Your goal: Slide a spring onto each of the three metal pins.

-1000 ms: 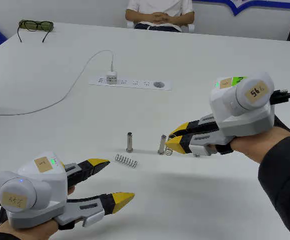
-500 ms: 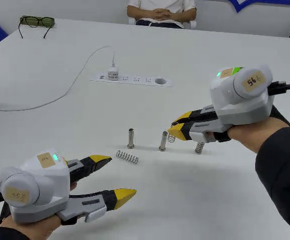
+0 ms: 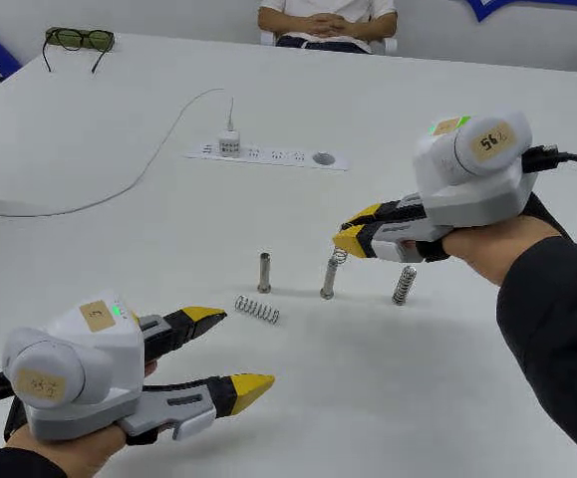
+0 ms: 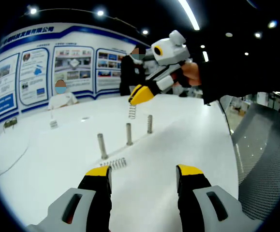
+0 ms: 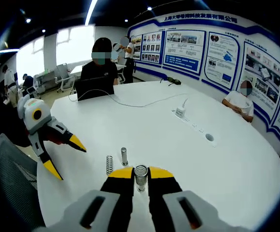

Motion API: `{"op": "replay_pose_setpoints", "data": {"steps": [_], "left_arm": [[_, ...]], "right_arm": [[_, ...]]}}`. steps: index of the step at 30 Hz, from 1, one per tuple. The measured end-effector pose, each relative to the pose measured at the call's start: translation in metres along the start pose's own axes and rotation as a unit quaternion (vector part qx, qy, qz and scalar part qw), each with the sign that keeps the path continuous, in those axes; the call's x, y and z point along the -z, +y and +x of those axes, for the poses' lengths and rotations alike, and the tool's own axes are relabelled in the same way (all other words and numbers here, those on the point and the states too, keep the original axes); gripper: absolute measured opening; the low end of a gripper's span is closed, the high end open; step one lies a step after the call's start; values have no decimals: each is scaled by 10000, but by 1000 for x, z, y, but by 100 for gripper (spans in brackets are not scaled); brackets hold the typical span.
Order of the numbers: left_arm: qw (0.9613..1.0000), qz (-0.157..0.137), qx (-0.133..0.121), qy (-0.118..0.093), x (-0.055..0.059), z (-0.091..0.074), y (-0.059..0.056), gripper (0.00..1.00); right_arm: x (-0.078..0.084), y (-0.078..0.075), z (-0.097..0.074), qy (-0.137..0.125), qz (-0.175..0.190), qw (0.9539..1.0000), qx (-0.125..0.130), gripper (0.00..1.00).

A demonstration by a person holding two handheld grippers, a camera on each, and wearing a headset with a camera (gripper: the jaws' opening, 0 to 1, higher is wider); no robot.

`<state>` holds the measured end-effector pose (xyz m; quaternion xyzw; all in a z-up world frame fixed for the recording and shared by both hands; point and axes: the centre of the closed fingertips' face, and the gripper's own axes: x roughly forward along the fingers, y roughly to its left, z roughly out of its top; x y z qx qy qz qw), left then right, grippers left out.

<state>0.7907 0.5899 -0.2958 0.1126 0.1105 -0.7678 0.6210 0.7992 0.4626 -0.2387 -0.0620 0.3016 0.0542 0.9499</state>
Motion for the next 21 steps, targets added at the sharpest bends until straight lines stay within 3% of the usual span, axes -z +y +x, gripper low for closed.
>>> {"op": "replay_pose_setpoints", "data": {"steps": [21], "left_arm": [[10000,-30,-28,6,1,-1,3,55]], "right_arm": [[7,-4,12,122,115,9999,19,12]]}}
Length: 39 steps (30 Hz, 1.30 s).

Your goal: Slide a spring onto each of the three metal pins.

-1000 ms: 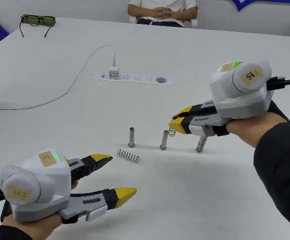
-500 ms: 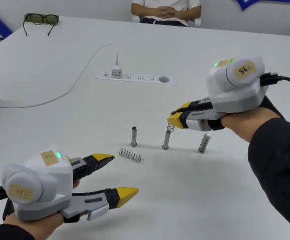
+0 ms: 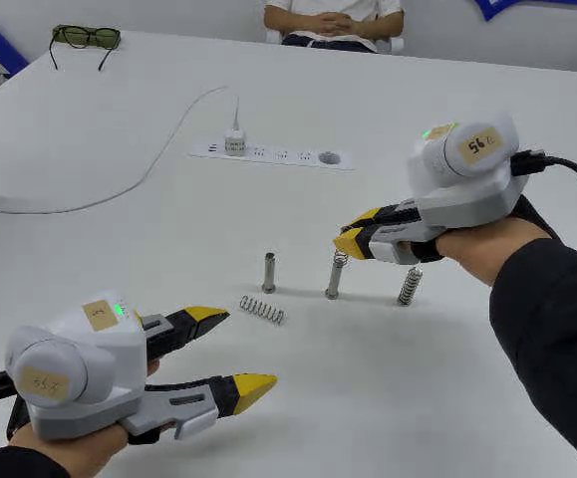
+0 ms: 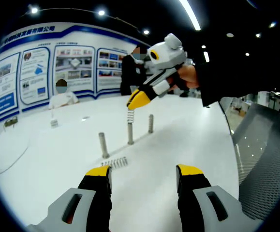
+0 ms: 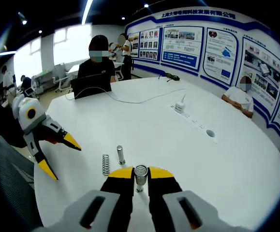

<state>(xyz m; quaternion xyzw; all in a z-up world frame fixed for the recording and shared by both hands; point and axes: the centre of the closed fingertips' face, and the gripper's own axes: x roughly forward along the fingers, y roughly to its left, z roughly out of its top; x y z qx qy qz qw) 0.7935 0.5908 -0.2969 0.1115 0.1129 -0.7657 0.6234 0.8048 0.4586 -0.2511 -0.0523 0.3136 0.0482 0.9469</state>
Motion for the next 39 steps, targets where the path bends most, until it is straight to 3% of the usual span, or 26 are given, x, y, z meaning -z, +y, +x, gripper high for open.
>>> {"op": "replay_pose_setpoints", "data": {"steps": [39], "left_arm": [[10000,-60,-20,55,7,0,1,55]], "right_arm": [[28,-3,25,160,374,9992,17,12]]}}
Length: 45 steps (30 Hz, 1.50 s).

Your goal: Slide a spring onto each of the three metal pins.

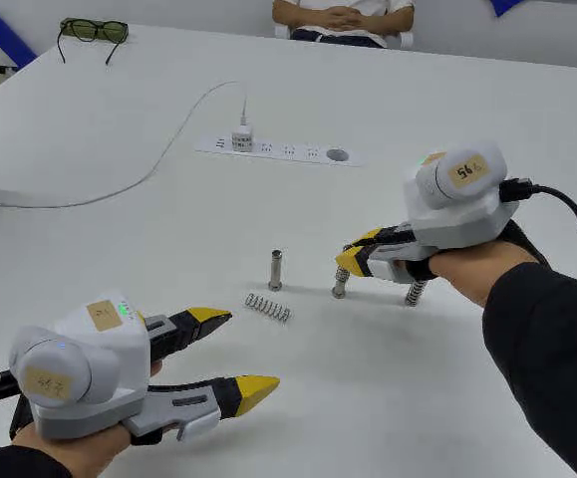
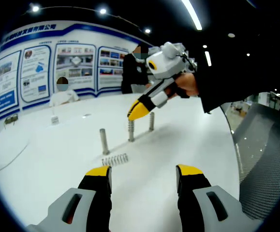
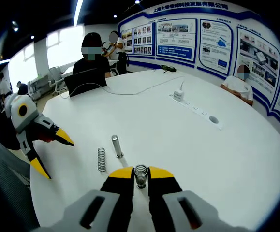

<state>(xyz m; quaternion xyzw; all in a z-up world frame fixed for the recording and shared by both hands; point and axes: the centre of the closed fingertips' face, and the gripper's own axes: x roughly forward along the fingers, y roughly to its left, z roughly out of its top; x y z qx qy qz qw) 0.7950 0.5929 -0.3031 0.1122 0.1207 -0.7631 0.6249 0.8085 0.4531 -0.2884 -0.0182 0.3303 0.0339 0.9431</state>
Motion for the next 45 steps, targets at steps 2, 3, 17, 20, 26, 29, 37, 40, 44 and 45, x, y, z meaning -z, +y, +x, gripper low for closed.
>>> {"op": "replay_pose_setpoints", "data": {"steps": [2,3,17,20,26,29,37,40,44,45], "left_arm": [[10000,1,-3,6,1,0,0,55],[10000,-5,-3,4,1,0,0,55],[10000,-24,-9,18,2,0,0,55],[10000,-24,-9,22,2,0,0,55],[10000,-30,-17,16,2,0,1,55],[10000,-26,-12,22,3,0,1,55],[10000,-20,-10,13,2,0,2,55],[10000,-15,-5,12,1,0,1,55],[10000,-4,4,7,1,1,1,55],[10000,0,6,8,0,1,1,55]], "right_arm": [[1,0,1,17,13,10000,6,12],[3,0,3,24,17,10000,10,12],[13,3,8,153,43,9999,14,12],[16,3,9,181,57,9998,17,12],[20,3,11,243,85,9997,16,12],[21,2,11,267,80,9996,23,12],[23,2,10,276,44,9996,25,13],[24,1,9,290,3,9996,41,14],[26,1,6,298,-40,9995,60,14],[26,1,5,295,-39,9995,61,15]]}}
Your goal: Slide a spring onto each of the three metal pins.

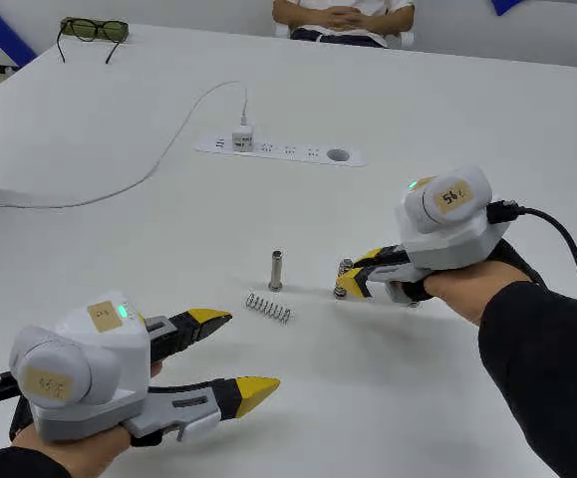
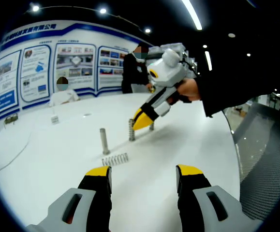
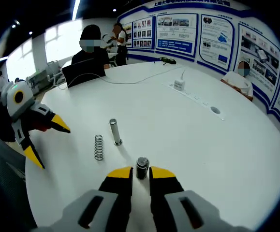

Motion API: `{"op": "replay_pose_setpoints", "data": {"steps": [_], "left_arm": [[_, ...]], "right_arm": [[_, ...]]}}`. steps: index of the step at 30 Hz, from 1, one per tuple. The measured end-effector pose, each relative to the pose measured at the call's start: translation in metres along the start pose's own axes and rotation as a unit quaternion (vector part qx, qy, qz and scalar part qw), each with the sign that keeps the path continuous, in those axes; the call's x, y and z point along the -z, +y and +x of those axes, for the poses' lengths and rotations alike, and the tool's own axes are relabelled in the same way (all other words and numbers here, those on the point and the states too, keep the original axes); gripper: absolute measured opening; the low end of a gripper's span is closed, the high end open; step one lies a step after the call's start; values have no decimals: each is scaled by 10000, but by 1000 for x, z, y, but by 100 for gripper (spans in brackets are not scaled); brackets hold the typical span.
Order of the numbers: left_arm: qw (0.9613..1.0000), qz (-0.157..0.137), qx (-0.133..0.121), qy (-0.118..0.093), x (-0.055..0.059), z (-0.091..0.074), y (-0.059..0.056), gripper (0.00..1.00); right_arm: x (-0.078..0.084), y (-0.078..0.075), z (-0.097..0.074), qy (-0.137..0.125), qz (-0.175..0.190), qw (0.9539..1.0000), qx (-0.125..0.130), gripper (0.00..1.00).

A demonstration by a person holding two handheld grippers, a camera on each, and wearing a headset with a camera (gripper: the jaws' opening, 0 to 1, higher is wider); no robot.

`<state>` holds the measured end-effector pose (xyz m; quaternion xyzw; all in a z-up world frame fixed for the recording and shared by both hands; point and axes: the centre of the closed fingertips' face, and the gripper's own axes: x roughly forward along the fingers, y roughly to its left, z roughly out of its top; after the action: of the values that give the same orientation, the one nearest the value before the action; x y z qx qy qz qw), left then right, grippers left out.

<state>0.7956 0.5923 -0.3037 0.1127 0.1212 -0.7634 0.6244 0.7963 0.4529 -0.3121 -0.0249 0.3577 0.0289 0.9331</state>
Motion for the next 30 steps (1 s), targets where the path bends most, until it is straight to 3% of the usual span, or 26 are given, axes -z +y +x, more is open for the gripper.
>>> {"op": "replay_pose_setpoints", "data": {"steps": [17,30], "left_arm": [[10000,58,32,-19,-4,0,-3,55],[10000,66,13,-32,-5,-1,-1,55]], "right_arm": [[13,19,-10,-11,-17,10000,-47,15],[4,51,3,-75,-197,9990,-394,15]]}}
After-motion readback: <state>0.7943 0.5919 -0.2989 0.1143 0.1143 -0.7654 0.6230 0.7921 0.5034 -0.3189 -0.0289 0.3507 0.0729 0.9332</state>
